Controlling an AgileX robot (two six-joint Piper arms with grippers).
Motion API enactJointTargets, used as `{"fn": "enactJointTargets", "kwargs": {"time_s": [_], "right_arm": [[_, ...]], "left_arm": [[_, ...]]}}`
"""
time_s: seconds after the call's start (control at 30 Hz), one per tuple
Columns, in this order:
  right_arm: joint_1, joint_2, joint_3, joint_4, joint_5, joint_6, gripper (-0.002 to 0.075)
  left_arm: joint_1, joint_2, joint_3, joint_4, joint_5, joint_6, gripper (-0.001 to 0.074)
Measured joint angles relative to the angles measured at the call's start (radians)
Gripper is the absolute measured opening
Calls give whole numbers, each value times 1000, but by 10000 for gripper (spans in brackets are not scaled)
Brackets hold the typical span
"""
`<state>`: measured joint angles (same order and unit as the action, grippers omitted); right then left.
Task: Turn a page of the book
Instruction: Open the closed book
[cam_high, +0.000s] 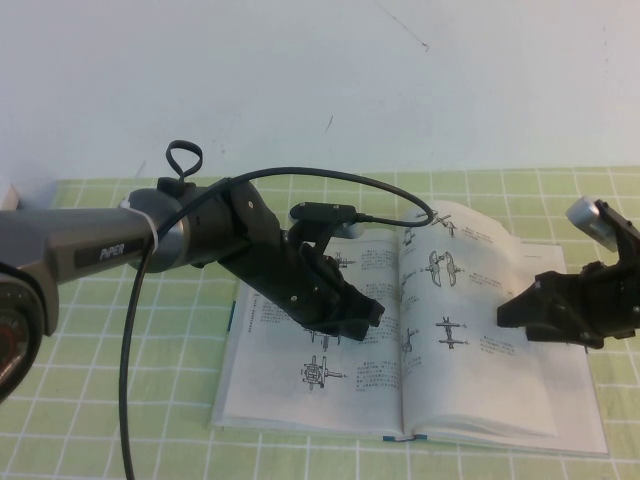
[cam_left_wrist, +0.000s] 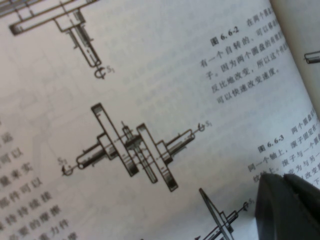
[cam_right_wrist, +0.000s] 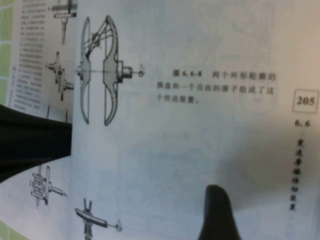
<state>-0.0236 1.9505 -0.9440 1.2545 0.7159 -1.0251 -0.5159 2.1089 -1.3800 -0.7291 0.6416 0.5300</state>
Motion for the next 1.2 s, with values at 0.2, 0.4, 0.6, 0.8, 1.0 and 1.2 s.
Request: {"fn": "enactJointTargets", "kwargs": {"time_s": [0.2, 0.4, 0.6, 0.8, 1.0, 1.2], "right_arm": [[4, 0, 0, 16, 4, -7, 431], [4, 2, 0, 47, 20, -9, 429], [6, 2, 0, 83, 47, -24, 421], [6, 2, 0, 95, 49, -27, 419], [6, 2, 0, 115, 49, -27, 418], [6, 4, 0, 126, 62, -27, 417]], "left_arm": [[0, 0, 0, -1, 0, 0, -5], [0, 0, 0, -2, 2, 3, -6], [0, 0, 0, -3, 2, 5, -6], [0, 0, 0, -5, 2, 7, -6], [0, 0, 0, -5, 2, 7, -5], [0, 0, 0, -5, 2, 7, -6]]}}
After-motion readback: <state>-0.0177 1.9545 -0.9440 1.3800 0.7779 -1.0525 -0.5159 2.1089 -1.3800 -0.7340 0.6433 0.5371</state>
